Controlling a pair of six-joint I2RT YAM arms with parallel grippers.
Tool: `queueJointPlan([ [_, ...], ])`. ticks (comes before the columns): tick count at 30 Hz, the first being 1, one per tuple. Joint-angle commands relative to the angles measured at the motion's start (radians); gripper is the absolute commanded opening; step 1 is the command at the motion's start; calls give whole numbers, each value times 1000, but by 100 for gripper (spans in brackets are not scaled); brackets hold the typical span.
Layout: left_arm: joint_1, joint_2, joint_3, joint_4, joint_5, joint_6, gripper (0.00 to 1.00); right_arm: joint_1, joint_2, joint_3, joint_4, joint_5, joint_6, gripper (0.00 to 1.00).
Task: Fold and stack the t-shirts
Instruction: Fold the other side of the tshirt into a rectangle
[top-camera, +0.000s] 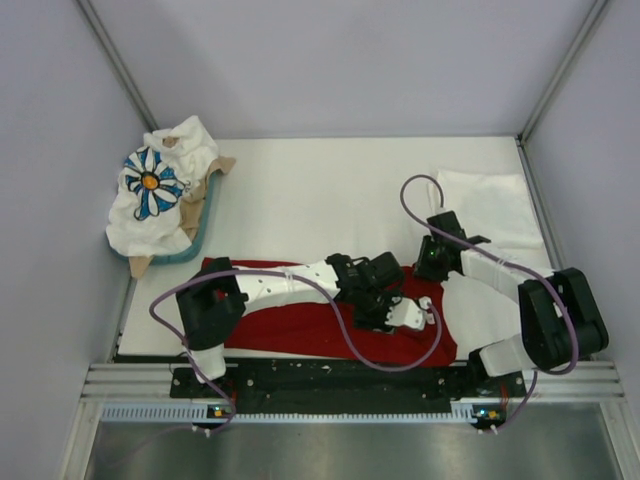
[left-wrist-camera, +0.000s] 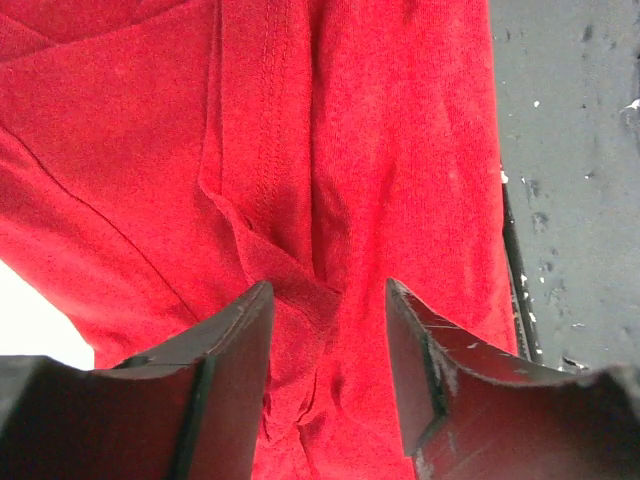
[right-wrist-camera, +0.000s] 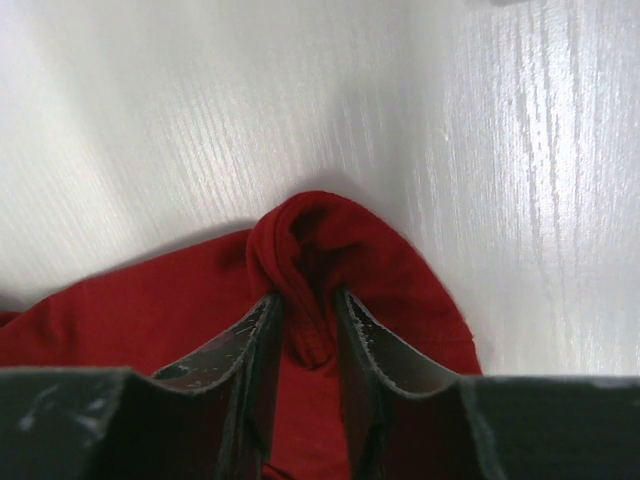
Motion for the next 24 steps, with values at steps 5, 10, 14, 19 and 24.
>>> queueJointPlan([
  [5, -2, 20, 1, 60, -54, -7, 22, -39, 61, -13, 77, 11, -10, 18],
  [10, -2, -2, -28, 61, -94, 19, 0, -54, 83, 16, 80, 37, -27, 13],
  [14, -1, -62, -87, 66, -80, 45, 0, -60, 95, 40, 80, 42, -44, 12],
  [19, -4, -70, -107, 135, -146, 41, 42, -60, 98, 50, 83, 20, -44, 11],
  [24, -11, -50, -88, 210, -211, 45, 50, -62, 94, 40, 89, 5, -47, 11],
])
